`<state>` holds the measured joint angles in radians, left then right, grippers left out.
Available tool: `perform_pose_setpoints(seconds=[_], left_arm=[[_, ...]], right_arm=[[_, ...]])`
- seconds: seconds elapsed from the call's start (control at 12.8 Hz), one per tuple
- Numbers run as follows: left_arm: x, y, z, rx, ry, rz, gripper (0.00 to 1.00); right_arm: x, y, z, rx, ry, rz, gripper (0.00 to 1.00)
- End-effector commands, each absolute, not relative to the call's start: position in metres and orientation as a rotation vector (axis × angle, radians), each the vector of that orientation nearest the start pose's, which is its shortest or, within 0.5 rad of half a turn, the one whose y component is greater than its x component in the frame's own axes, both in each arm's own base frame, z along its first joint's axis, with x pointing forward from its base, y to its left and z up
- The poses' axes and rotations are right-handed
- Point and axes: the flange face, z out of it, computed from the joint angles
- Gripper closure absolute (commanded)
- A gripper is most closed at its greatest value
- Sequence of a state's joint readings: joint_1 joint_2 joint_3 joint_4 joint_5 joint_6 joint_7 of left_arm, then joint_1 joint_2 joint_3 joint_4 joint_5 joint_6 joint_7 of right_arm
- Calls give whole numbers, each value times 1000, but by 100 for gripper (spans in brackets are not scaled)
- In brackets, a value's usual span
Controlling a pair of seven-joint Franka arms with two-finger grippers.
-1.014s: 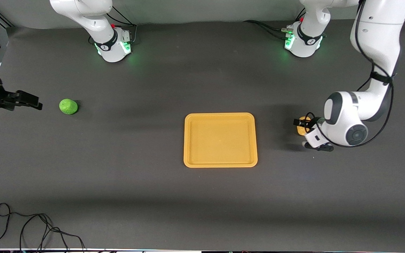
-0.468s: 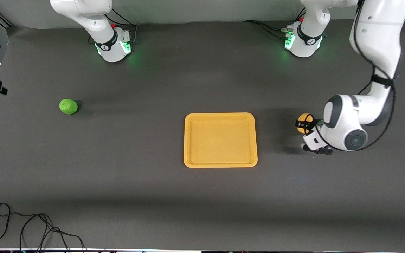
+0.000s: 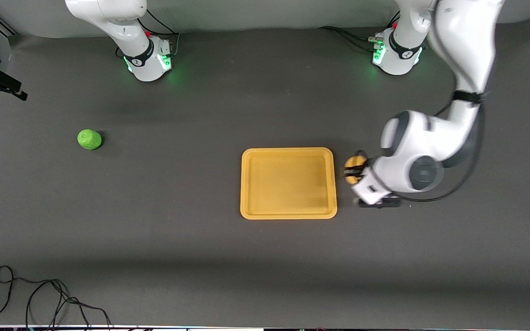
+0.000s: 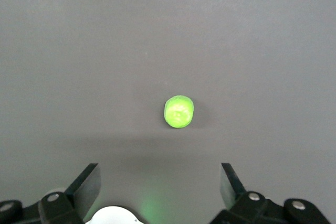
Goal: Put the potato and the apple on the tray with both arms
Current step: 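Carry the potato to the tray while the right gripper reaches the apple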
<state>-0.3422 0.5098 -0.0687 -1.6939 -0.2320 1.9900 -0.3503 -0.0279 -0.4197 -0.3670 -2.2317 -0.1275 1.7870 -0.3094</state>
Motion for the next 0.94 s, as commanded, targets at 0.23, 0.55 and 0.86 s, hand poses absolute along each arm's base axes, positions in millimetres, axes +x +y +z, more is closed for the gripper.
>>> perform_pose_setpoints(seconds=[0.23, 0.55, 0.86], left_arm=[[584, -313, 220, -3215, -193, 461, 91], [585, -313, 218, -3217, -211, 450, 42], [585, -313, 218, -3217, -209, 447, 13]], right_arm=[[360, -202, 403, -3071, -16, -34, 0], [358, -192, 327, -3113, -17, -94, 0], [373, -190, 266, -3190, -76, -107, 0]])
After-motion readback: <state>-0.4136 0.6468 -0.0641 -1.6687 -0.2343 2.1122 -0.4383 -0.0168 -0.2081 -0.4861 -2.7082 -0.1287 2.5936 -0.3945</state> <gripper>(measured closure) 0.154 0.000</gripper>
